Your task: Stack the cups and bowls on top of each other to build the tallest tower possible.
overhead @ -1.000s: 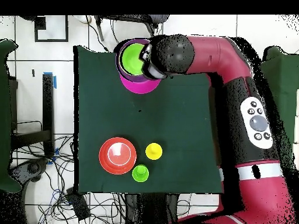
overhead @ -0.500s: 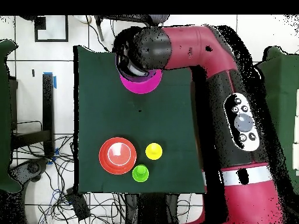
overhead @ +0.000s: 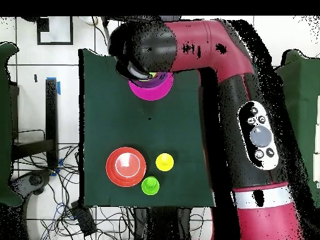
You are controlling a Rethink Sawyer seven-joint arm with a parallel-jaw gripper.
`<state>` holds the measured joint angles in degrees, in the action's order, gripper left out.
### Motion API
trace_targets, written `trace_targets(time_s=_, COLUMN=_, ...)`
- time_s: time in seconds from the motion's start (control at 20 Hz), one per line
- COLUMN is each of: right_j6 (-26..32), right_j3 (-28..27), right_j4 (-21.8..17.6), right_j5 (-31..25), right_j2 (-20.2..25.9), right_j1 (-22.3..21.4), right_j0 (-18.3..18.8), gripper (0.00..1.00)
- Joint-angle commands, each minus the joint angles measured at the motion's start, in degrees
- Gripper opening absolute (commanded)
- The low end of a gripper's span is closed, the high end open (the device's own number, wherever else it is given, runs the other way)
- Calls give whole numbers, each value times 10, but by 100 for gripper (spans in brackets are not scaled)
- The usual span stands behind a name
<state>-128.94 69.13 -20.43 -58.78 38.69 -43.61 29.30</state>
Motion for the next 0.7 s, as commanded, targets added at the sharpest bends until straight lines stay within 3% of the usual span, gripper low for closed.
trace_targets(time_s=0.05, right_j6=35, right_j3=66, right_j4=1, right_j5=-21, right_j2=-37, right_j1=2, right_j0=15, gripper=100)
trace_targets(time_s=0.7, right_j6=19, right_j3=174, right_j4=-1, right_j5=33, right_j2=-49, right_j1=-36, right_j0=50, gripper=100)
